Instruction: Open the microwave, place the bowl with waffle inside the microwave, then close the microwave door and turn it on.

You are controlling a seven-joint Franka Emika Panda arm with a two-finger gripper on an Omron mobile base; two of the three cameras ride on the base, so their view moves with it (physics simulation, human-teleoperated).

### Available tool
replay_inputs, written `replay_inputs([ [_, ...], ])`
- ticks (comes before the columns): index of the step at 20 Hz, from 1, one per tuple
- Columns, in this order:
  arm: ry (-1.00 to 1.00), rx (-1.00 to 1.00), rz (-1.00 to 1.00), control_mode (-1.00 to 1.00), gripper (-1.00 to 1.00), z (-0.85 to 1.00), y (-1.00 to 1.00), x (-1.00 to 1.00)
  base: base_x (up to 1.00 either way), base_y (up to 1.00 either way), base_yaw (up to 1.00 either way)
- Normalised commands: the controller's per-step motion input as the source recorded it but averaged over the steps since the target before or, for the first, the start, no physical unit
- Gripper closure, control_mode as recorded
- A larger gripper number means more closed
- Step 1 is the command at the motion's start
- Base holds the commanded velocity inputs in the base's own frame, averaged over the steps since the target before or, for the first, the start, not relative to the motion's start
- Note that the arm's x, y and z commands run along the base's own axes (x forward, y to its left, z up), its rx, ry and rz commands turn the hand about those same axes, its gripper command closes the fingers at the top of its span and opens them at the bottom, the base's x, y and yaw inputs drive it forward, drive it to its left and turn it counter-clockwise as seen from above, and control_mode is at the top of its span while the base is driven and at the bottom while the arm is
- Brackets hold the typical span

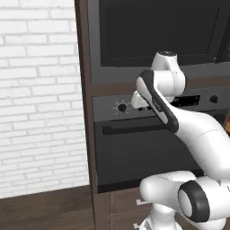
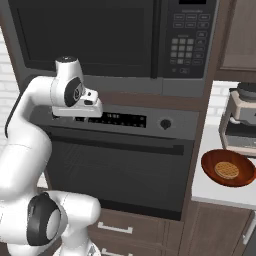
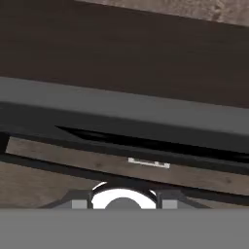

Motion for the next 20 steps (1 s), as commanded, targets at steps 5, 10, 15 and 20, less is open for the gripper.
replay_inputs([
  [5, -0.08, 0.00, 0.01, -1.00, -1.00, -0.12, -0.12, -0.67, 0.00, 0.00, 0.00],
  [10, -0.13, 0.00, 0.01, -1.00, -1.00, -0.66, -0.10, -0.88, 0.00, 0.00, 0.00],
  [15, -0.22, 0.00, 0.00, -1.00, -1.00, -0.59, -0.06, -0.52, 0.00, 0.00, 0.00],
  [20, -0.27, 0.09, 0.00, -1.00, -1.00, -0.12, -0.14, -0.37, 0.00, 0.00, 0.00],
])
